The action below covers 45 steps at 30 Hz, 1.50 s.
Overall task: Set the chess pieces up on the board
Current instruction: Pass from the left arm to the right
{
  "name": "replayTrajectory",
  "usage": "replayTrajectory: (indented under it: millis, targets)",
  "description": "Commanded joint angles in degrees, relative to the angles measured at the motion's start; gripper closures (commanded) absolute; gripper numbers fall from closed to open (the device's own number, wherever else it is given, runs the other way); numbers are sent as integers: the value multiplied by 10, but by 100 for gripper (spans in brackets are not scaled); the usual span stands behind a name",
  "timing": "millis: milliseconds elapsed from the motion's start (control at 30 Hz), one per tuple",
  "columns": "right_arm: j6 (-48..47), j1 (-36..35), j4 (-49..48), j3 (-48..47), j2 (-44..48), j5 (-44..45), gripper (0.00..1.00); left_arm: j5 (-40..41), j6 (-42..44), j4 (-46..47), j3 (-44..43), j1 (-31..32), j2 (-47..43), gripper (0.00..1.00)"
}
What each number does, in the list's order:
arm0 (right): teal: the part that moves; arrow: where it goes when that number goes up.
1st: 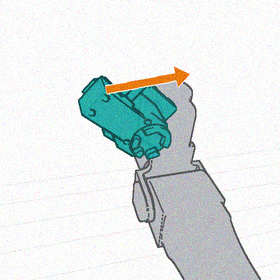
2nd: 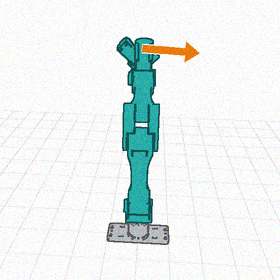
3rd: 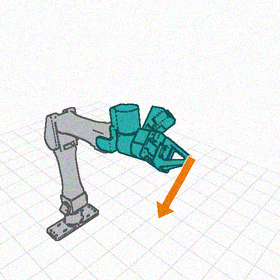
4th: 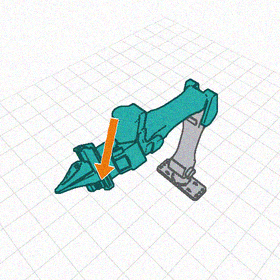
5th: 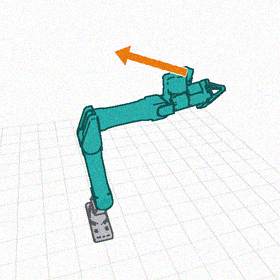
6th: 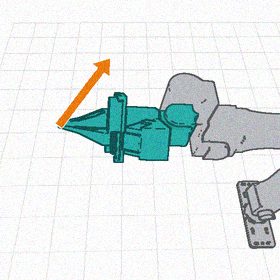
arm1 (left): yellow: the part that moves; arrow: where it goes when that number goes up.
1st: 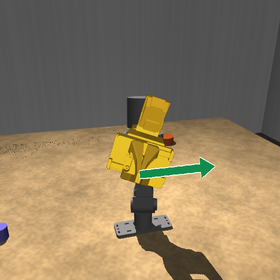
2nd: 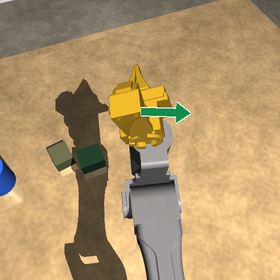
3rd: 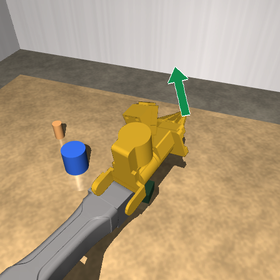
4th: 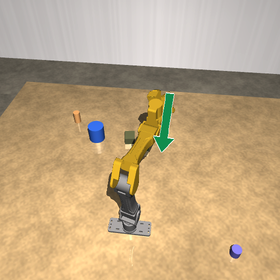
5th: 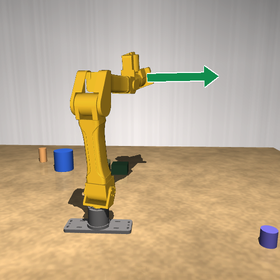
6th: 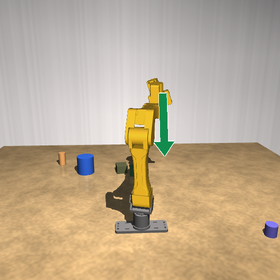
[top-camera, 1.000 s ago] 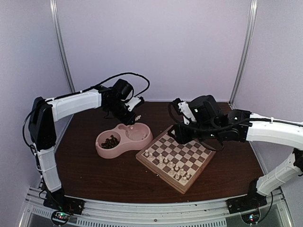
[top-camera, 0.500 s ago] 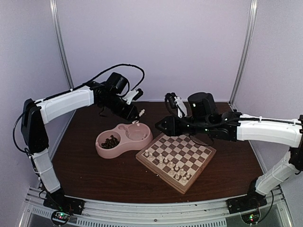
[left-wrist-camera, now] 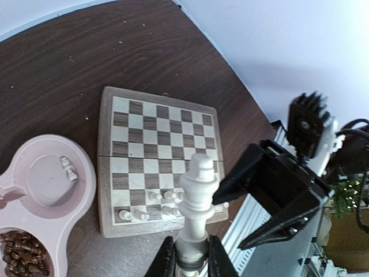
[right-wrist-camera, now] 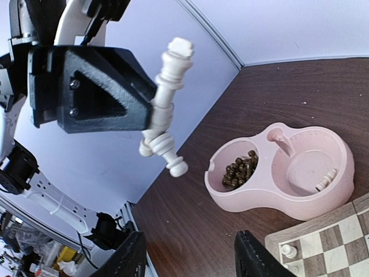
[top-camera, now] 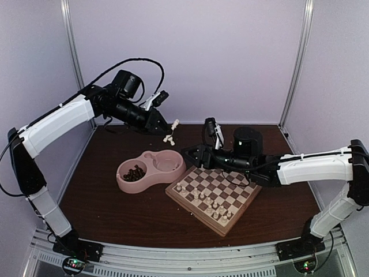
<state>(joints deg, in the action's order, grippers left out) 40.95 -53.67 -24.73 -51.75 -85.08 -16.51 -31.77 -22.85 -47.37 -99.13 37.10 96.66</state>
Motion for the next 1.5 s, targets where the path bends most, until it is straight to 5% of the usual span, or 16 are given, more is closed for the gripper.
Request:
replayTrajectory:
  millis: [0, 367, 867, 1233, 1467]
  targets:
    - [40, 1, -120, 2, -23, -32, 43, -90, -38, 7, -3, -4, -35, 83]
    - [59, -12, -207, -1, -52, -68, 44, -130, -68, 47, 45, -4, -70, 83]
    - [67, -17, -214, -19, -74, -88, 63, -143, -77, 63, 58, -4, -69, 83]
    - [75, -17, -262, -9, -72, -91, 62, -145, -78, 65, 66, -4, -69, 83]
    - [78, -17, -266, -9, -68, -92, 73, -146, -80, 66, 70, -4, -72, 83]
